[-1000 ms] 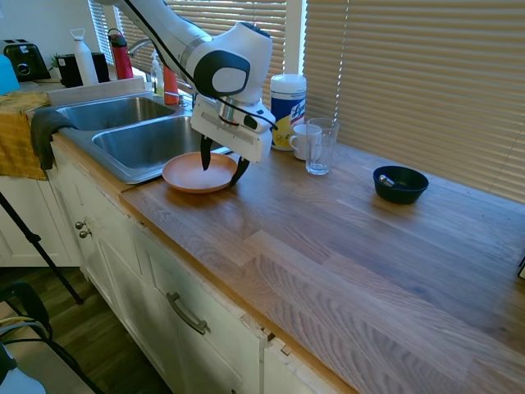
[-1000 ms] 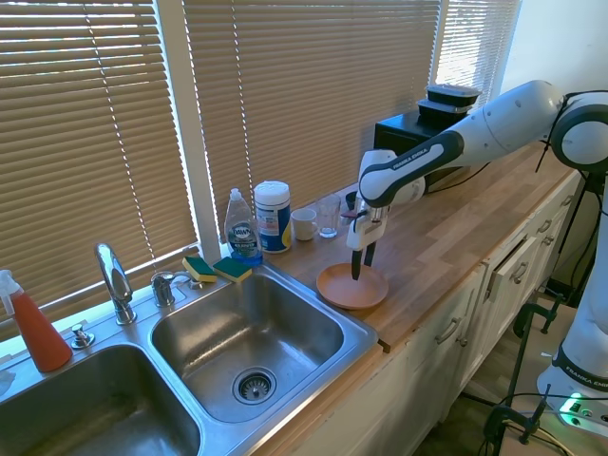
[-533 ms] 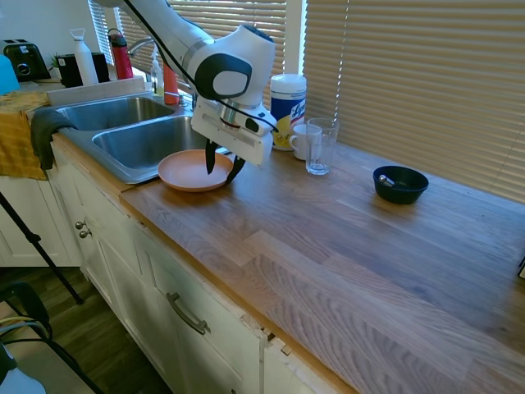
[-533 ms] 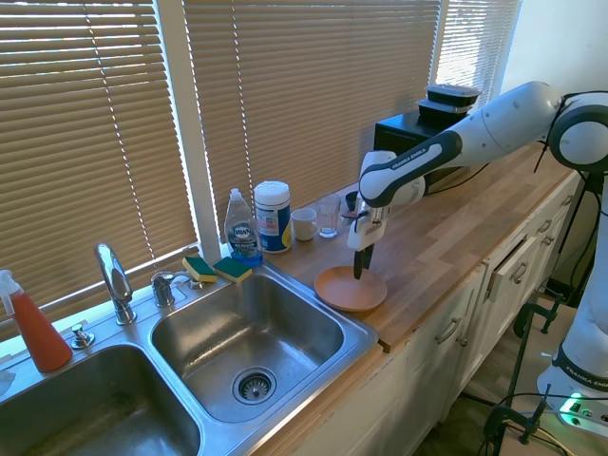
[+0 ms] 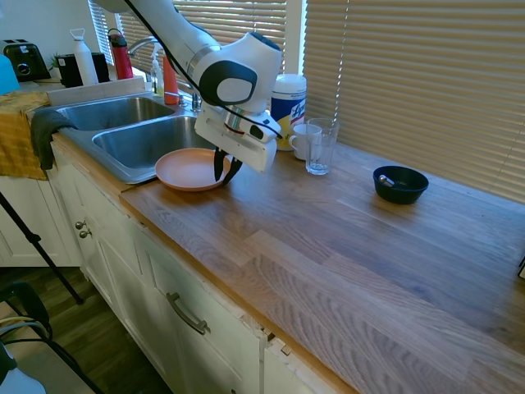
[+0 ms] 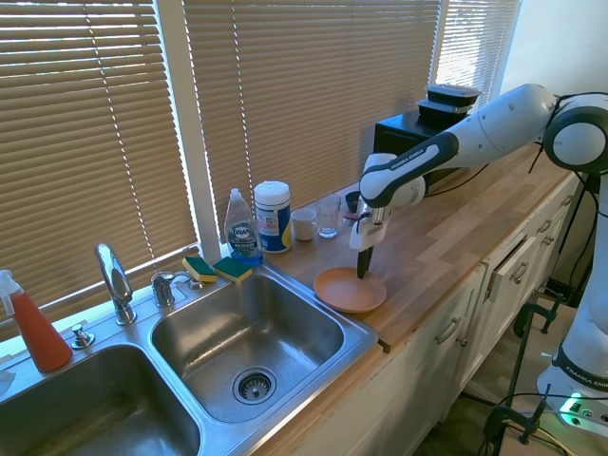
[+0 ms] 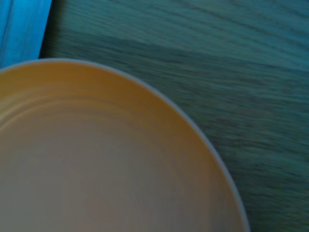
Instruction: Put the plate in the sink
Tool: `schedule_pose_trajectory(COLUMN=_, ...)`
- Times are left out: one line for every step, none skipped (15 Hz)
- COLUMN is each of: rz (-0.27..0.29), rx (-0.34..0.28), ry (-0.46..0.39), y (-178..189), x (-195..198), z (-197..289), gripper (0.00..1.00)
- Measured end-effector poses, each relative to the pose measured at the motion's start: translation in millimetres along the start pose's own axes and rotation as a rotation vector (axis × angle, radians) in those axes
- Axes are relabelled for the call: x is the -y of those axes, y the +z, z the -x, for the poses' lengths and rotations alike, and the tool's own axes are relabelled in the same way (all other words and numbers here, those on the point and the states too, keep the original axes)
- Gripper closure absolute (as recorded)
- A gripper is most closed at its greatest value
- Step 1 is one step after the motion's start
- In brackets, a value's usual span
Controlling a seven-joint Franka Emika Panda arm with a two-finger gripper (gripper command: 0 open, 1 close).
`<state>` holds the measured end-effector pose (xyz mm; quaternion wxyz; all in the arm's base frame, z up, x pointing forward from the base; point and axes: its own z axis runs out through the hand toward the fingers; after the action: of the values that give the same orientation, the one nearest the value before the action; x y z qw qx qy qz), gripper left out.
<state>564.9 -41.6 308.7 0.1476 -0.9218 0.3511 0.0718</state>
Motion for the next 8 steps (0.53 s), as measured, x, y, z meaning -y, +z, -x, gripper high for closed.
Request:
schedule_pose_trajectory(rz=-0.001, rx=0.001, ry=0.002, y=-0.1, x=-1.0, z=-1.6, gripper=1.00)
schedule_pose_trajectory(rz=-0.004, rx=0.005, ry=0.002, y=-1.9, x=-0.3, z=-2.9, gripper=1.00)
schedule_pose_trajectory(rz=-0.006, rx=0.009, ry=0.000, y=-3.8, x=-0.3, z=-4.9, gripper=1.00)
schedule_pose_trajectory(rz=-0.010, rx=0.018, ry=-0.004, y=-4.4, x=-0.7, z=-7.1, gripper=1.00)
schedule_pose_trajectory(rz=-0.023, rx=0.041, ry=-0.013, y=-4.4, x=-2.0, z=-9.9, gripper=1.00)
schedule_pose_trajectory(rz=-0.037, rx=0.062, ry=-0.023, y=-5.6, x=-3.5, z=-14.0, gripper=1.00)
schedule_pose_trajectory(rz=-0.049, rx=0.081, ry=-0.030, y=-7.9, x=-4.3, z=-18.3, gripper=1.00)
schedule_pose_trajectory(rz=-0.060, rx=0.097, ry=-0.035, y=-11.5, x=-5.5, z=-21.7, gripper=1.00)
